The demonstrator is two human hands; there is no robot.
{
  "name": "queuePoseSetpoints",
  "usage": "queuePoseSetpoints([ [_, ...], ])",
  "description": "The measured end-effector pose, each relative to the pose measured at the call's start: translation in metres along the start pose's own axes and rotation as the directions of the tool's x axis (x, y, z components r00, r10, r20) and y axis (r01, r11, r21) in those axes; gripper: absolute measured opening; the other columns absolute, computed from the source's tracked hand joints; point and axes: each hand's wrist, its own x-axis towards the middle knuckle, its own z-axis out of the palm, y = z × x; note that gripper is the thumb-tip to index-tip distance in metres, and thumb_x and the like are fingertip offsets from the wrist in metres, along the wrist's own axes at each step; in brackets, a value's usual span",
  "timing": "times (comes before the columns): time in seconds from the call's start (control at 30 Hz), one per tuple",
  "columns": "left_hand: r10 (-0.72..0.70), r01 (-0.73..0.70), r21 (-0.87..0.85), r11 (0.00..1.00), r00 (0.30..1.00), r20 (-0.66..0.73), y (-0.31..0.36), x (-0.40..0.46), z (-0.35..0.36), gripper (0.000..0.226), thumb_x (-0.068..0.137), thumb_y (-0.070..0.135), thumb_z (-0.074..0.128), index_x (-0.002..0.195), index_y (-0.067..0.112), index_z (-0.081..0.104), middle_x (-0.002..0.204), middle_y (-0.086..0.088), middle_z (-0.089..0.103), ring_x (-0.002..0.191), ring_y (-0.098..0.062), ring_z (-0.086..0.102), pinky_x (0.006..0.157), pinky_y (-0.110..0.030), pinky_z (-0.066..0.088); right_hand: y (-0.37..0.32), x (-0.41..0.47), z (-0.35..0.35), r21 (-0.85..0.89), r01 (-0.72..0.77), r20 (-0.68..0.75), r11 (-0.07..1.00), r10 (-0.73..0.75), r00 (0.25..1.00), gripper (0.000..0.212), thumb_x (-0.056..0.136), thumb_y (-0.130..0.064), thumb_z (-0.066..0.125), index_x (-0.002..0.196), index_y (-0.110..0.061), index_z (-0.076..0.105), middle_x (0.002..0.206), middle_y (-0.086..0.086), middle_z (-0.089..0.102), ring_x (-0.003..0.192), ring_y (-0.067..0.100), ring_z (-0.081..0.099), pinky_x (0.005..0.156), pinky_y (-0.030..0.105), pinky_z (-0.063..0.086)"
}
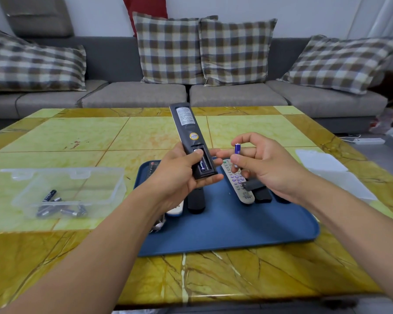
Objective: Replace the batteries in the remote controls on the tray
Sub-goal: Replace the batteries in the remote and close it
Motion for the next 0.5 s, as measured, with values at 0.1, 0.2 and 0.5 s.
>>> queuePoseSetpoints([
  [0.1, -0.019, 0.019, -0.015, 1.0, 1.0, 0.008, 0.0, 0.0, 0.001, 0.027, 0.107, 0.007, 0.038, 0.132, 0.009, 0.047, 0.116, -0.017, 0.072, 0.092, -0.024, 0.074, 0.062, -0.036, 0.061, -0.003, -0.001, 0.002, -0.065, 0.072, -0.102, 0.995, -0.079, 0.992, 0.028, 0.08, -0.017, 0.078, 0.101, -0.013, 0.06, 0.085, 0.007, 0.078, 0.063, 0.013, 0.061, 0.061, 0.027, 0.046],
  [0.2, -0.06, 0.061, -0.063, 0.996, 0.998, 0.006, 0.0, -0.001, 0.003, 0.026, 0.106, 0.009, 0.037, 0.126, 0.002, 0.05, 0.105, -0.017, 0.074, 0.089, -0.026, 0.074, 0.061, -0.039, 0.061, -0.007, -0.004, 0.01, -0.159, 0.189, -0.121, 0.969, -0.209, 0.97, 0.015, 0.078, -0.007, 0.081, 0.086, -0.014, 0.07, 0.076, -0.001, 0.076, 0.064, 0.008, 0.068, 0.057, 0.018, 0.05],
  [0.5, -0.128, 0.13, -0.067, 0.989, 0.991, 0.029, 0.0, -0.002, 0.006, 0.034, 0.106, 0.022, 0.034, 0.122, 0.0, 0.055, 0.096, -0.017, 0.067, 0.074, -0.023, 0.069, 0.057, -0.034, 0.059, -0.012, -0.013, 0.035, -0.42, 0.428, -0.095, 0.8, -0.509, 0.856, 0.011, 0.086, -0.005, 0.072, 0.092, -0.013, 0.07, 0.073, -0.001, 0.068, 0.066, 0.016, 0.065, 0.065, 0.033, 0.053],
])
